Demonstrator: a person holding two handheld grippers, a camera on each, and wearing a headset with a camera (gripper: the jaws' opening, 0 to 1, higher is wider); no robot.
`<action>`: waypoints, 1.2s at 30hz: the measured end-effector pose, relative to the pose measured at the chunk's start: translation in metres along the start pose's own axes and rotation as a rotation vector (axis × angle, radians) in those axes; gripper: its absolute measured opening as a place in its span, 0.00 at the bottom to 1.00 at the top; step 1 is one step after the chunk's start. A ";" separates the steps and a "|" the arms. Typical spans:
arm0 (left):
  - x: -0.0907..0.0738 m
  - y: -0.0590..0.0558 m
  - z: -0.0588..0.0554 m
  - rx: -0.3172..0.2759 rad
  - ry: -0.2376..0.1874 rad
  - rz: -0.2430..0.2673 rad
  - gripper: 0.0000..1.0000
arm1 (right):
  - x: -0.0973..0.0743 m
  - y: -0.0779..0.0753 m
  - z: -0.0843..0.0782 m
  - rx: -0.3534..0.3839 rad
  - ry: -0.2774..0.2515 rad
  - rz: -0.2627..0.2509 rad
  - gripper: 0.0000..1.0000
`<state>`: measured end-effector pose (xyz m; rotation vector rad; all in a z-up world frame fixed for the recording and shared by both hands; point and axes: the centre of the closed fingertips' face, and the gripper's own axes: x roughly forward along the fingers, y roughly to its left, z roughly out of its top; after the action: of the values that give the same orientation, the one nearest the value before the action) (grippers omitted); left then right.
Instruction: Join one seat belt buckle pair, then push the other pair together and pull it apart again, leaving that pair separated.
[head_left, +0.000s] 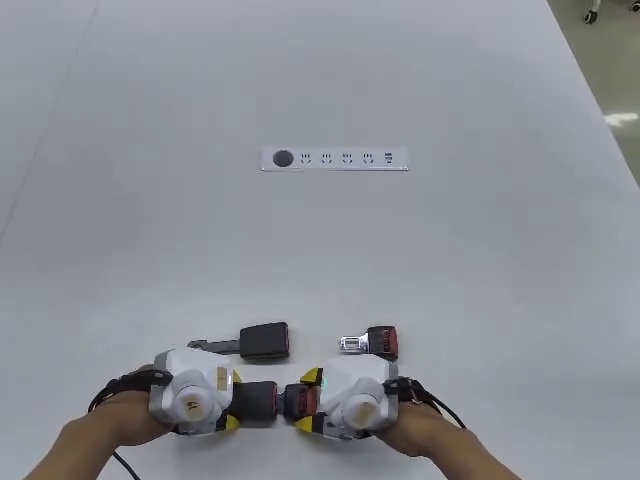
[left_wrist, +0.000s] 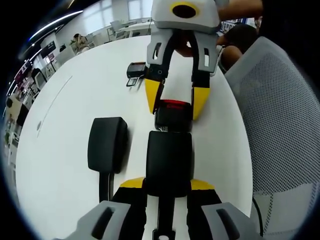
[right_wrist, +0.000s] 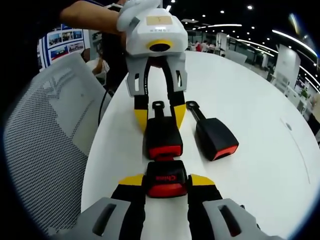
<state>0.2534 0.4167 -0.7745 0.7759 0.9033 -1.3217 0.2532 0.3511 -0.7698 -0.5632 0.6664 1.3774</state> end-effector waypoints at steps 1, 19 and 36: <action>0.000 0.000 0.000 -0.001 0.000 0.000 0.30 | 0.001 -0.001 0.001 -0.001 0.001 0.000 0.27; 0.003 0.002 -0.004 0.026 0.002 -0.008 0.31 | 0.000 -0.003 0.003 -0.058 0.011 0.010 0.28; 0.003 0.000 -0.002 -0.013 0.006 -0.016 0.31 | 0.001 -0.001 0.003 -0.055 -0.001 0.019 0.28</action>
<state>0.2530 0.4174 -0.7785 0.7646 0.9238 -1.3265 0.2548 0.3537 -0.7684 -0.6016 0.6356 1.4171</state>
